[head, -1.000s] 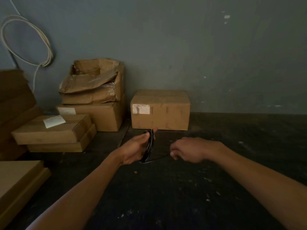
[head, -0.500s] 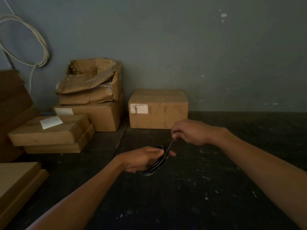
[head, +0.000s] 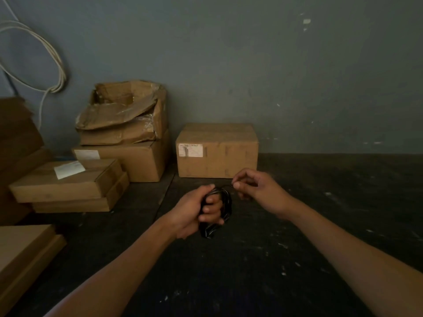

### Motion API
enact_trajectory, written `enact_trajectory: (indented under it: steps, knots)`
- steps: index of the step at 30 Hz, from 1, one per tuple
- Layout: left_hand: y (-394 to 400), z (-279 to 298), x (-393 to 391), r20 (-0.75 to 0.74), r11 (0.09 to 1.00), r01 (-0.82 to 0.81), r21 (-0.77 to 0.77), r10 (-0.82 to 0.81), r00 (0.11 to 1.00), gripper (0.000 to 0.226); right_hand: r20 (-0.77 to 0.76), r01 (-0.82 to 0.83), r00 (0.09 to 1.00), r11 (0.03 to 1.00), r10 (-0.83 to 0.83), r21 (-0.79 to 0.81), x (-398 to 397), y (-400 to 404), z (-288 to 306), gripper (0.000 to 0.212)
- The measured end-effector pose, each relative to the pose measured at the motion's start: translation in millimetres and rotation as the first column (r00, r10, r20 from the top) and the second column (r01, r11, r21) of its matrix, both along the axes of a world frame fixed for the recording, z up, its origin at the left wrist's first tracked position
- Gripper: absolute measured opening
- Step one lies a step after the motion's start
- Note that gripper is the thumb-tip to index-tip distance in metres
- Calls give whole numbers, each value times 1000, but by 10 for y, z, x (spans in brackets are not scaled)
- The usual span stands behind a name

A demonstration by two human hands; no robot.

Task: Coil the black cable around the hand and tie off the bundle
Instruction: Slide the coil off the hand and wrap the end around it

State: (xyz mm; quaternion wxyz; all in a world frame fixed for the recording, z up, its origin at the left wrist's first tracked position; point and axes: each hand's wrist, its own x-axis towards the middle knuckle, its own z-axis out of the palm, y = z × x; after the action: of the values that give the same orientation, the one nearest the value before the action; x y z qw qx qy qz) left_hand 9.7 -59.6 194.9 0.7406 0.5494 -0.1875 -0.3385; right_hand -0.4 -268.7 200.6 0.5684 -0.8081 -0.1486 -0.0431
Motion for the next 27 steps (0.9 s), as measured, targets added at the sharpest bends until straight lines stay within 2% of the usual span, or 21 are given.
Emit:
enact_trajectory:
  steps: [4, 7, 11, 15, 19, 27]
  knots:
    - [-35, -12, -2, -105, 972, -187, -141, 173, 979, 51, 39, 64, 997, 981, -72, 182, -70, 212, -124, 8]
    - [-30, -8, 3, -208, 933, -279, -226, 234, 950, 52, 103, 118, 985, 971, -141, 206, -128, 362, -178, 6]
    - [-18, -1, -15, -300, 889, -374, -265, 293, 908, 52, 180, 140, 967, 966, -180, 216, -199, 474, -217, 13]
    - [9, 0, -33, -356, 863, -405, -300, 293, 887, 51, 160, 89, 979, 967, -130, 240, -243, 524, -249, 19]
    - [28, -33, -50, -367, 867, -400, -296, 284, 886, 51, 148, 92, 980, 961, -133, 260, -238, 539, -258, 19]
    - [64, -115, -43, -357, 883, -372, -287, 262, 897, 49, 51, 17, 998, 955, -33, 295, -267, 497, -309, 27]
